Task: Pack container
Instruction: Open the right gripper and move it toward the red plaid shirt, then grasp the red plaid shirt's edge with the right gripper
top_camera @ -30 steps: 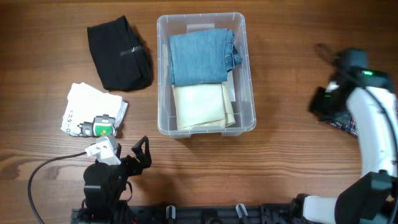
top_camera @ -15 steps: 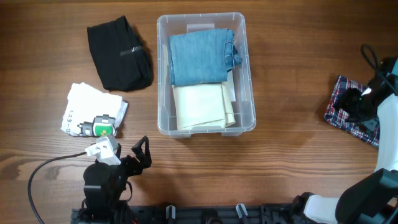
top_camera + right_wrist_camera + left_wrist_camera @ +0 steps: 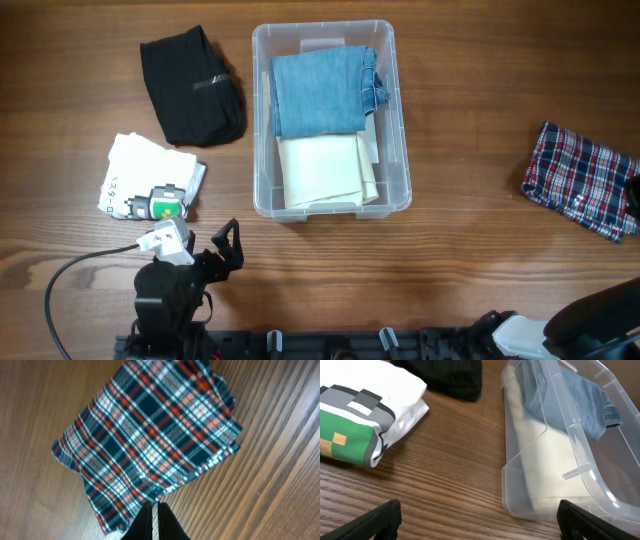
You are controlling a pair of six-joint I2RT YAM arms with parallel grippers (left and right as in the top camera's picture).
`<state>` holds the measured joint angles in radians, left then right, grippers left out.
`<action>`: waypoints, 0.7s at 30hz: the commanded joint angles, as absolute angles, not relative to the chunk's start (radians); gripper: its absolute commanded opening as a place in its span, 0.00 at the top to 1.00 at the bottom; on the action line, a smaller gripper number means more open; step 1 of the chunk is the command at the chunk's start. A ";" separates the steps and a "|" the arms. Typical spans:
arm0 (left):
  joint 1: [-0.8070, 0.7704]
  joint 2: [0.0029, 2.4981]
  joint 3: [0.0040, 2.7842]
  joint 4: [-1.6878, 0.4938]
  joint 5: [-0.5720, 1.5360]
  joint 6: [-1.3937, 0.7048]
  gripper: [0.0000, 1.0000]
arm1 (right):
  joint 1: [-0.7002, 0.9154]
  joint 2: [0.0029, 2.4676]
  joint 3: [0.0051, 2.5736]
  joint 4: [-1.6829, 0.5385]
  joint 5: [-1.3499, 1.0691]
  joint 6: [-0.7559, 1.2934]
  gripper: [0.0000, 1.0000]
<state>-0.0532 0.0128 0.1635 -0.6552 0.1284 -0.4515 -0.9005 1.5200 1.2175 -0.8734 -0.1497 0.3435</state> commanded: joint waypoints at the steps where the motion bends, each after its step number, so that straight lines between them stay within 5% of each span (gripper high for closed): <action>1: -0.054 0.003 0.160 -0.652 0.133 -0.456 0.00 | -0.907 1.559 1.217 -0.830 -0.135 0.369 0.96; 21: -0.054 0.003 0.160 -0.652 0.133 -0.456 0.00 | -0.907 1.901 1.217 -0.646 -0.142 0.420 0.96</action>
<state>-0.0532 0.0128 0.1635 -0.6552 0.1284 -0.4515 -0.9024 1.8488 1.2175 -0.6422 -0.1032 0.3973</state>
